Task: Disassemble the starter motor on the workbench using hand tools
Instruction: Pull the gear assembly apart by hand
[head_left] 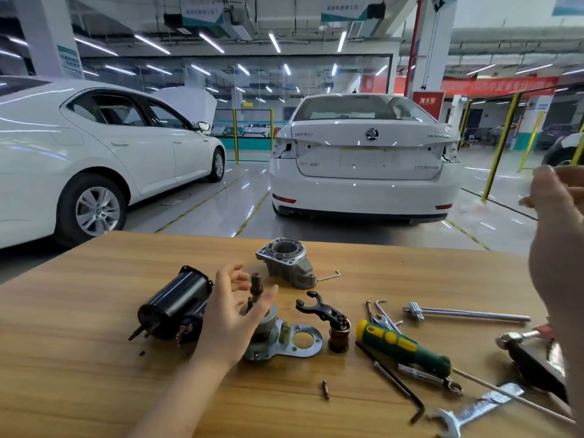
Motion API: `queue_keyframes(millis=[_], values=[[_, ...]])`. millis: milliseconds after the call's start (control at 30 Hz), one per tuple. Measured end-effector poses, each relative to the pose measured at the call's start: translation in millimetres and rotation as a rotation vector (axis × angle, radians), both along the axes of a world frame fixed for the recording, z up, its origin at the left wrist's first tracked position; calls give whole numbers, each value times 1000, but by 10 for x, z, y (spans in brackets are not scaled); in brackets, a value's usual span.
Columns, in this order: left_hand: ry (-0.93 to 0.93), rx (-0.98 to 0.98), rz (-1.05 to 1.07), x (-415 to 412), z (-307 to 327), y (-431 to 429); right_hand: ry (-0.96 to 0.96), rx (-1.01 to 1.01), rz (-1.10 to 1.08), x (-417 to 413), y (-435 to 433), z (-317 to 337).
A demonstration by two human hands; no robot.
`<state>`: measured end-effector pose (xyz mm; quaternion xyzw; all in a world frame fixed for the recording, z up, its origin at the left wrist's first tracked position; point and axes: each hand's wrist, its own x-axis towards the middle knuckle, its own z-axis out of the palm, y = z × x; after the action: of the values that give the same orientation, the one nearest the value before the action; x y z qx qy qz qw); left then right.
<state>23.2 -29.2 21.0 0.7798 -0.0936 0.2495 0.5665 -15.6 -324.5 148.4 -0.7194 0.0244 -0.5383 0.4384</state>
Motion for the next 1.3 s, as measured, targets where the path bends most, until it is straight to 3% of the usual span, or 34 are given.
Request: queue_keyframes(millis=[233, 467, 700, 933, 1133, 1300], values=[[118, 261, 18, 3, -124, -72, 47, 53, -69, -248, -256, -338], [173, 202, 22, 16, -164, -22, 618, -85, 11, 101, -142, -1273], [226, 339, -72, -64, -132, 82, 621, -327, -11, 125, 69, -1389], [111, 270, -56, -65, -123, 67, 472, -527, 61, 56, 341, -1291], [2, 283, -17, -40, -124, 90, 722, -862, 85, 118, 799, -1463], [-65, 323, 49, -48, -59, 97, 729, -1042, -90, 288, 977, -1376]])
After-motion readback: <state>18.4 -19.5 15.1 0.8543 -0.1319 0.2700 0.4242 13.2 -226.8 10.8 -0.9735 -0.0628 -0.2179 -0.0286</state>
